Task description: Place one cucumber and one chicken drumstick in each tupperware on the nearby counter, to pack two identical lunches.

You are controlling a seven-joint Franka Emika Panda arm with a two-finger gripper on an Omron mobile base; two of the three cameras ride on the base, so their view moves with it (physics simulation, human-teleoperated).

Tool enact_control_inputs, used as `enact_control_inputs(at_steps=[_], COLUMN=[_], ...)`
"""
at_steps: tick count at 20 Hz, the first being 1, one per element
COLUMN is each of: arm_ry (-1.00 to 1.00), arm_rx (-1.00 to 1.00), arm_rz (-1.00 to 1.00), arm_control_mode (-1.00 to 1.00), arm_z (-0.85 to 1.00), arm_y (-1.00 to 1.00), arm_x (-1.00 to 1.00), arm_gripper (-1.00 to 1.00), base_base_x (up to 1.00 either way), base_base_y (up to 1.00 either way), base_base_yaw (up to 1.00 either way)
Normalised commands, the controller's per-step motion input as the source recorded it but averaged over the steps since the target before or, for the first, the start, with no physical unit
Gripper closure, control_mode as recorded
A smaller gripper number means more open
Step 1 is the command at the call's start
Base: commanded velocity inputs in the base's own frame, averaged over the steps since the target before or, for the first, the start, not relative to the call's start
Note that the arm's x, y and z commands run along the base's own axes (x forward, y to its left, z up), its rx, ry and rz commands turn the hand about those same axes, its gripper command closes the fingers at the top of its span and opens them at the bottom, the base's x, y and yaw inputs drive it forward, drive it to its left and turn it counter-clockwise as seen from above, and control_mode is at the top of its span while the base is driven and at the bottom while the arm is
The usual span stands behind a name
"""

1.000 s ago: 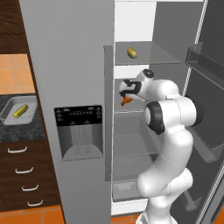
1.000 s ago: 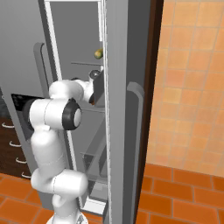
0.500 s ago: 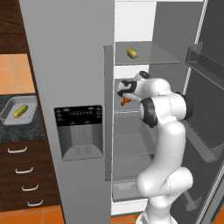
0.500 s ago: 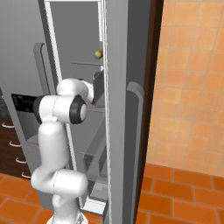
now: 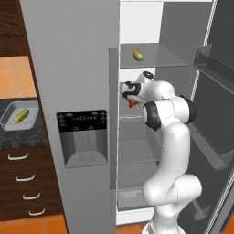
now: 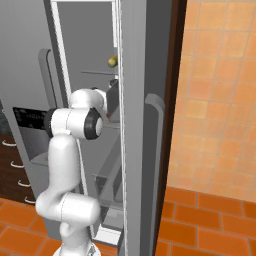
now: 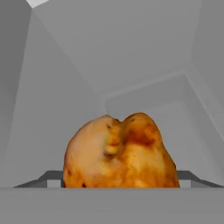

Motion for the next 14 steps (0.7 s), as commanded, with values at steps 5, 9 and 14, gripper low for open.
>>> enact_control_inputs(at_steps=[5,9,14], arm_ry=[-0.09,-0.12,-0.07], arm_rx=[0.0,0.0,0.03], arm_rz=[0.0,-0.04,-0.1], arm_control_mode=[-1.0,-1.0,-1.0], arm_z=[0.14,0.41,0.66], arm_y=[0.0,-0.02,-0.41], arm_x=[-0.73,-1.0,-1.0], arm_gripper=[1.0,1.0,1.0], base_base_x=[0.0,0.0,0.0], base_base_y=[0.0,0.0,0.0], base_base_yaw=[0.0,0.0,0.0])
